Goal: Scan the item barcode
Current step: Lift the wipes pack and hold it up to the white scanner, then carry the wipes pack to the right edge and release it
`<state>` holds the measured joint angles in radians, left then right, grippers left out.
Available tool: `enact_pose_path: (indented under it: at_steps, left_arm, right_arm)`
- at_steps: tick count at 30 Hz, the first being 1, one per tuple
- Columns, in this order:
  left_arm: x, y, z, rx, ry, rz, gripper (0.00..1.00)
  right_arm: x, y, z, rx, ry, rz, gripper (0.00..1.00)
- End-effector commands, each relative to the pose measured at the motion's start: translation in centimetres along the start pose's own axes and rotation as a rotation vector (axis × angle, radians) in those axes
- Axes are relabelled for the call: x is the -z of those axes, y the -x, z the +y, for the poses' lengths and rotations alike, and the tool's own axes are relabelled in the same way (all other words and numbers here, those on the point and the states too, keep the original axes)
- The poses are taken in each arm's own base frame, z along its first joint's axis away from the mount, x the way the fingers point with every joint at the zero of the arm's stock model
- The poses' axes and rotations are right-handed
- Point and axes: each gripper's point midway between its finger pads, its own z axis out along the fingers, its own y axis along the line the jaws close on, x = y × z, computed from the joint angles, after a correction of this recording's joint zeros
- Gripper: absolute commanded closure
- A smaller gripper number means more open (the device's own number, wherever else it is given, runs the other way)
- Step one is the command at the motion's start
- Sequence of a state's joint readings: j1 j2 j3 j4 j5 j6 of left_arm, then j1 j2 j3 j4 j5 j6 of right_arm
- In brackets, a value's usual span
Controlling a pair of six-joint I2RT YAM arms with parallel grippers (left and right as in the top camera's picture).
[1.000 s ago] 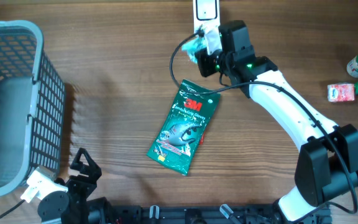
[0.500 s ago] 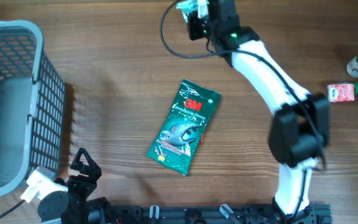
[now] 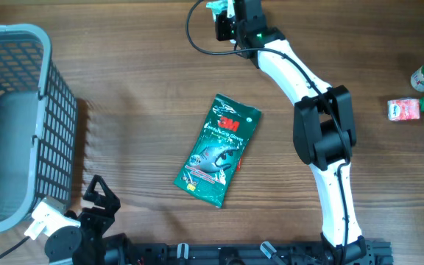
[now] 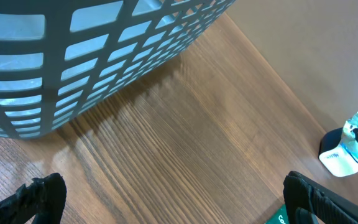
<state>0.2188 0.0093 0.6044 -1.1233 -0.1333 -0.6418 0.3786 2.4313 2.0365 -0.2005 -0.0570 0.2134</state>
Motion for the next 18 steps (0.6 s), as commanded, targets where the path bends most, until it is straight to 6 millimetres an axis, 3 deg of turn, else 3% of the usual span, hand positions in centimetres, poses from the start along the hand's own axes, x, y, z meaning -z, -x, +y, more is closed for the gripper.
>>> enact_pose_path:
  at_steps: [1,5,8,13,15,18]
  left_arm:
    - [0.0,0.2,0.2,0.007,0.010,-0.011,0.00]
    - [0.0,0.2,0.2,0.007,0.010,-0.011,0.00]
    - [0.0,0.2,0.2,0.007,0.010,-0.011,0.00]
    - [0.0,0.2,0.2,0.007,0.010,-0.011,0.00]
    - [0.0,0.2,0.2,0.007,0.010,-0.011,0.00]
    - [0.0,0.2,0.2,0.007,0.010,-0.011,0.00]
  right_arm:
    - [0.3,1.6,-1.6,-0.075,-0.031,-0.038,0.96]
    - [1.6,2.4,-3.7,-0.140,-0.063,-0.025,0.96]
    - [4.6,3.8,-5.6,-0.154,-0.110,-0.003,0.96]
    - [12.7,6.2,-12.0,-0.206,-0.334,0.024,0.96]
    - [15.1,5.9,-14.6,-0.232,-0.400,0.057,0.96]
    - [17.8,4.3,-20.3,-0.259,-0.520,0.123,0.96]
